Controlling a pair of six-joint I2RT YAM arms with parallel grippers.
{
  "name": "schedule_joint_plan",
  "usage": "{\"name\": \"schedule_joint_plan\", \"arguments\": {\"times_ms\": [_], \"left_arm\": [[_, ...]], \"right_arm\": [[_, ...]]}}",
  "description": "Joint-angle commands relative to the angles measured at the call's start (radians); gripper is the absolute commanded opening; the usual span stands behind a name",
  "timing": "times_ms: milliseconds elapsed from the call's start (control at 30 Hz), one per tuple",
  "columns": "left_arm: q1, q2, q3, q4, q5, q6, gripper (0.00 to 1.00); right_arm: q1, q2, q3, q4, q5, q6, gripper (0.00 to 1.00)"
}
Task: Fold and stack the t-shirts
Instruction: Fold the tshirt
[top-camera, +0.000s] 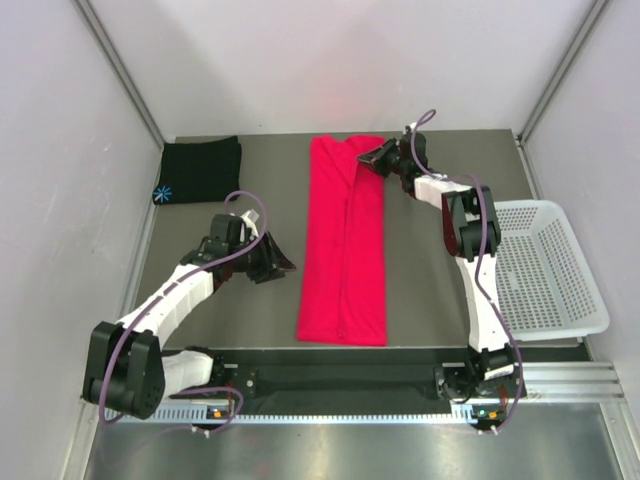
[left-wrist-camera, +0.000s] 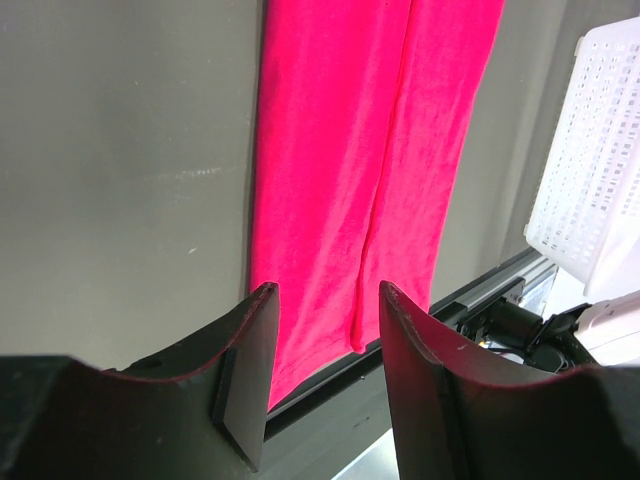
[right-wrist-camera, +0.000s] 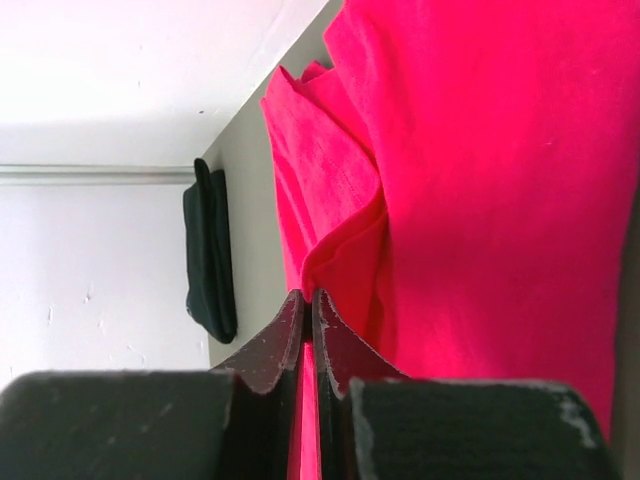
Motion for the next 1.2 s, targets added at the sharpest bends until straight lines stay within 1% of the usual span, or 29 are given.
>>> {"name": "schedule_joint_plan", "arguments": {"times_ms": [0,400,667,1167], "left_arm": [[-0.001,0.008,0.033,0.035,0.015,-0.005,0.49],[-0.001,0.005,0.02,0.047,0.014,-0.019,0.49],[-0.001,-0.011,0.011,0.049,0.006,-0.028,0.49],[-0.001,-0.017,-0.001,0.049,-0.003,-0.038,0.49]], "right_arm": [[0.017,-0.021,0.023,0.033,-0.025,-0.027,0.0],[0.085,-0.058,-0.006,-0.007,-0.105,-0.121,0.0],[0.118,-0.046,0.002,-0.01,-0.122,-0.11,0.01],[0.18,0.019,0.074,-0.044,-0.116,-0.087,0.03]]}}
